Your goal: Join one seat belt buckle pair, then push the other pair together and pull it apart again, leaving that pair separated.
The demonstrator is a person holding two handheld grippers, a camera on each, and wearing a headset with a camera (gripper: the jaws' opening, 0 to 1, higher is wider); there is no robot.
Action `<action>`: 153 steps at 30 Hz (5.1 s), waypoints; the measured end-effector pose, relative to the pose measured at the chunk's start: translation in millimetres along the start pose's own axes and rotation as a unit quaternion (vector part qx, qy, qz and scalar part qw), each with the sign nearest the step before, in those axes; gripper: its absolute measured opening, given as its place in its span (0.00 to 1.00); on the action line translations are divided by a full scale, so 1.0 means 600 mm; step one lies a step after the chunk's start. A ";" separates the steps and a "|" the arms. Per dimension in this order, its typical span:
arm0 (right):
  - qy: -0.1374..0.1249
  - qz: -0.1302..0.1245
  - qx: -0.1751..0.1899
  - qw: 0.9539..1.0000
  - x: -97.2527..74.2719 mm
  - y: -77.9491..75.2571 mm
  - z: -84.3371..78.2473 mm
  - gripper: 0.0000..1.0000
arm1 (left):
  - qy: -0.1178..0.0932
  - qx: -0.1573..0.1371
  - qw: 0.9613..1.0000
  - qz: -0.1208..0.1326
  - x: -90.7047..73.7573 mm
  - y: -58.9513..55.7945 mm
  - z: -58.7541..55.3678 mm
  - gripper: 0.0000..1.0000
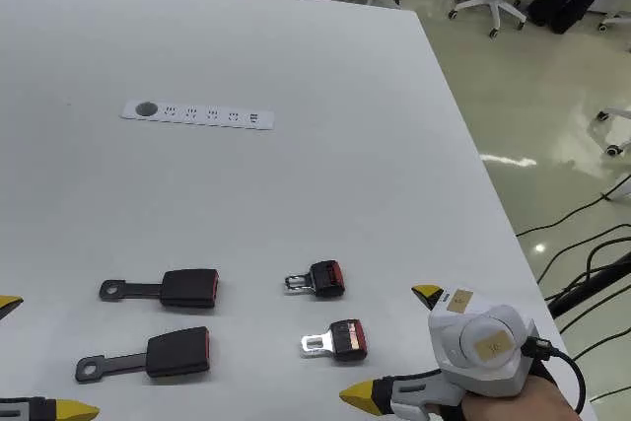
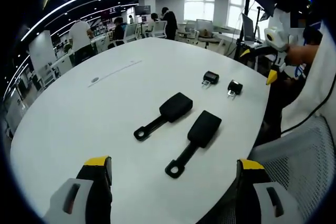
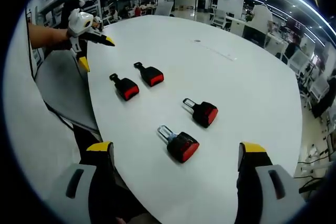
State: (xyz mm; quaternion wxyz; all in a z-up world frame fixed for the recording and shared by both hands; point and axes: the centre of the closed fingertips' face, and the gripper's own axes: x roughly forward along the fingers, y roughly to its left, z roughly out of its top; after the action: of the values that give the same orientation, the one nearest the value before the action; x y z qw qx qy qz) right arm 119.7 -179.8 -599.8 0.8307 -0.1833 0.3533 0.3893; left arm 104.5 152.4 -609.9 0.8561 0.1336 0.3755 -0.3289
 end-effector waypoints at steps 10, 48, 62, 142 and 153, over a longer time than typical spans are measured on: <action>0.002 0.002 -0.005 1.000 0.000 0.001 -0.001 0.97 | -0.001 0.001 1.000 0.001 -0.002 0.000 0.004 1.00; 0.003 0.012 -0.009 1.000 -0.003 0.006 0.006 0.84 | 0.001 0.001 1.000 0.002 -0.001 -0.003 0.003 0.99; -0.008 0.015 -0.019 1.000 -0.003 0.006 0.012 0.80 | 0.007 0.007 1.000 0.003 0.000 0.000 -0.005 0.97; 0.145 0.166 -0.240 0.946 0.131 -0.017 -0.080 0.36 | 0.137 0.242 0.938 -0.206 0.176 -0.115 0.009 0.37; 0.152 0.170 -0.227 0.947 0.132 -0.016 -0.083 0.35 | 0.154 0.289 0.919 -0.219 0.186 -0.108 0.003 0.33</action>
State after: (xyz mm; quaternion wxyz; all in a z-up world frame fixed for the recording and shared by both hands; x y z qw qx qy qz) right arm 140.5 -173.7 -691.4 0.6253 -0.3611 0.4032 0.5621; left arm 118.2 51.6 -689.2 0.6185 0.3388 0.4110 -0.5777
